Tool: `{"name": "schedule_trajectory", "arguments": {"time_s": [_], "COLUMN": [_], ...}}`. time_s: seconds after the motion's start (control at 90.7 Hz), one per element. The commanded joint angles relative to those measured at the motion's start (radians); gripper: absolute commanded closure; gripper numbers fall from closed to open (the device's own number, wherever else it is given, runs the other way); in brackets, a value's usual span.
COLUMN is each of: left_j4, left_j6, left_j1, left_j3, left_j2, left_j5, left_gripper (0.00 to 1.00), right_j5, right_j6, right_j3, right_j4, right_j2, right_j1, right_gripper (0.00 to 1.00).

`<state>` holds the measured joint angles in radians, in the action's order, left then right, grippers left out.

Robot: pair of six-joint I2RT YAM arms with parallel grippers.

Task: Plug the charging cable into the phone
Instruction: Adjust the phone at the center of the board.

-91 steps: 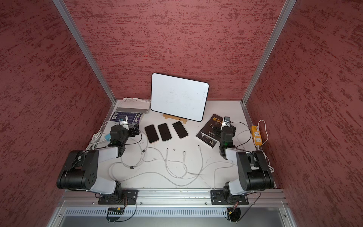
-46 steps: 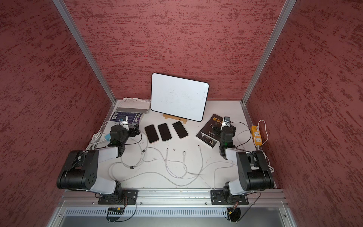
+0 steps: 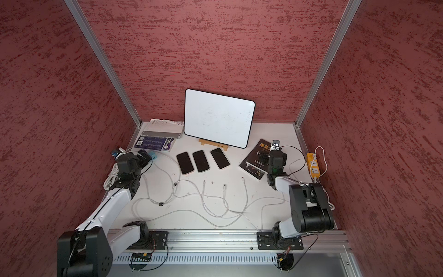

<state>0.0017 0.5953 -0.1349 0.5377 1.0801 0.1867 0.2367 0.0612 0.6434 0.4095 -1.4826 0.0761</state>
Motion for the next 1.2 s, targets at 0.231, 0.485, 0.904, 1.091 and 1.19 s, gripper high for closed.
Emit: {"name": "schedule_trajectory", "arguments": {"time_s": [0.231, 0.485, 0.904, 1.091, 1.19], "left_j4": [-0.689, -0.922, -0.927, -0.846, -0.794], "left_j6": [0.158, 0.164, 0.154, 0.145, 0.143], "left_j1": [0.354, 0.512, 0.525, 0.477, 0.461], "left_j3": [0.463, 0.83, 1.008, 0.975, 0.94], "left_j2": [0.245, 0.674, 0.913, 0.96, 0.966], "left_j5": [-0.049, 0.023, 0.013, -0.034, -0.053], "left_gripper": [0.0, 0.0, 0.0, 0.02, 0.02], "right_j5": [-0.135, -0.131, -0.186, -0.196, -0.191], "right_j6": [0.306, 0.35, 0.307, 0.311, 0.311], "right_j3": [0.182, 0.176, 0.059, 0.068, 0.063], "right_j4": [-0.668, -0.781, -0.75, -0.75, -0.743], "right_j2": [0.267, 0.323, 0.382, 0.356, 0.357], "right_j1": [0.185, 0.424, 0.505, 0.507, 0.507], "right_gripper": [0.1, 0.1, 0.08, 0.09, 0.09]}}
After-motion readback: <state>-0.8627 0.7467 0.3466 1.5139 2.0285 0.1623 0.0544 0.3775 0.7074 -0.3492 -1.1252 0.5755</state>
